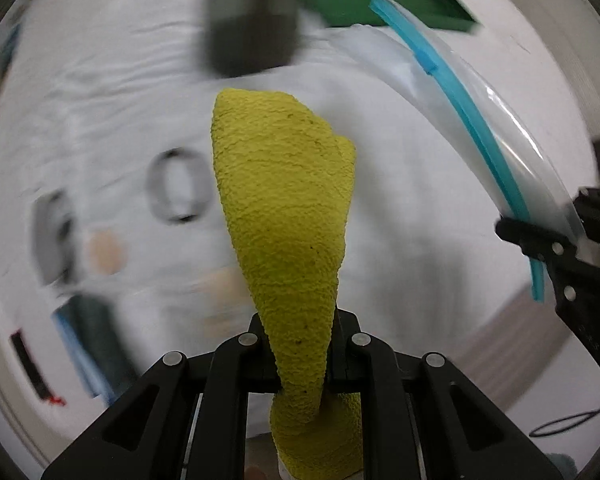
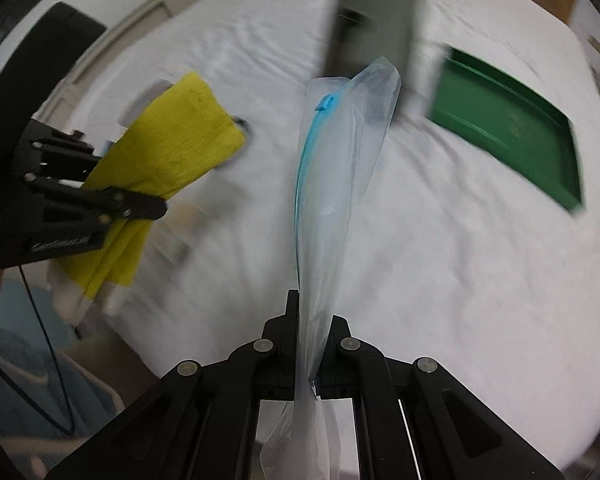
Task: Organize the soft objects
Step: 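Carry the yellow towel and zip bag over the green tray with both tools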
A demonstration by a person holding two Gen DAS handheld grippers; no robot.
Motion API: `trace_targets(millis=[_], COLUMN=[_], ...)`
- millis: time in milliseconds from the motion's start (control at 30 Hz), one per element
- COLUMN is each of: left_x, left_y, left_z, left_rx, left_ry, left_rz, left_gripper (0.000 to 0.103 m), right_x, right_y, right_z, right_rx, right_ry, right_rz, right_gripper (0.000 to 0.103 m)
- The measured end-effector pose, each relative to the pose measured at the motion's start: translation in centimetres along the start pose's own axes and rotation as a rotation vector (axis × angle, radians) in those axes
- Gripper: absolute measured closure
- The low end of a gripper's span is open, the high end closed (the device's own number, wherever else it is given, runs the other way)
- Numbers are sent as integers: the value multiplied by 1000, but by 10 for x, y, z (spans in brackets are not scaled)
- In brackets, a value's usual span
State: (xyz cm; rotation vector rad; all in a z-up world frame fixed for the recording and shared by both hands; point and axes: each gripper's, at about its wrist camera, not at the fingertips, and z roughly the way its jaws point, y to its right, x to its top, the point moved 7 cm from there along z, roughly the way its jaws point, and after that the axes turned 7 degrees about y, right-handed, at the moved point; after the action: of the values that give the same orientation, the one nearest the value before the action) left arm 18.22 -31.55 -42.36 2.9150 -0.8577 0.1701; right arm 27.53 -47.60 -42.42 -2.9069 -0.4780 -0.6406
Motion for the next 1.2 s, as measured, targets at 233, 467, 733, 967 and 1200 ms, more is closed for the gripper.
trace_targets(millis=[233, 467, 733, 967, 1200], left_x=[88, 227, 358, 397, 400], left_y=[89, 103, 62, 33, 40], left_z=[8, 6, 19, 23, 45], left_rx=[-50, 19, 156, 248, 274], left_ry=[136, 371, 548, 617, 602], left_rz=[95, 23, -108, -178, -242], left_gripper=[92, 91, 90, 89, 89], right_x=[-25, 56, 154, 206, 238], right_y=[127, 232, 301, 341, 362], right_z=[-4, 23, 73, 124, 199], right_rx=[-170, -296, -380, -452, -449], right_ry=[24, 215, 403, 482, 482], right_rz=[76, 71, 21, 26, 82], right_gripper=[99, 99, 99, 98, 98])
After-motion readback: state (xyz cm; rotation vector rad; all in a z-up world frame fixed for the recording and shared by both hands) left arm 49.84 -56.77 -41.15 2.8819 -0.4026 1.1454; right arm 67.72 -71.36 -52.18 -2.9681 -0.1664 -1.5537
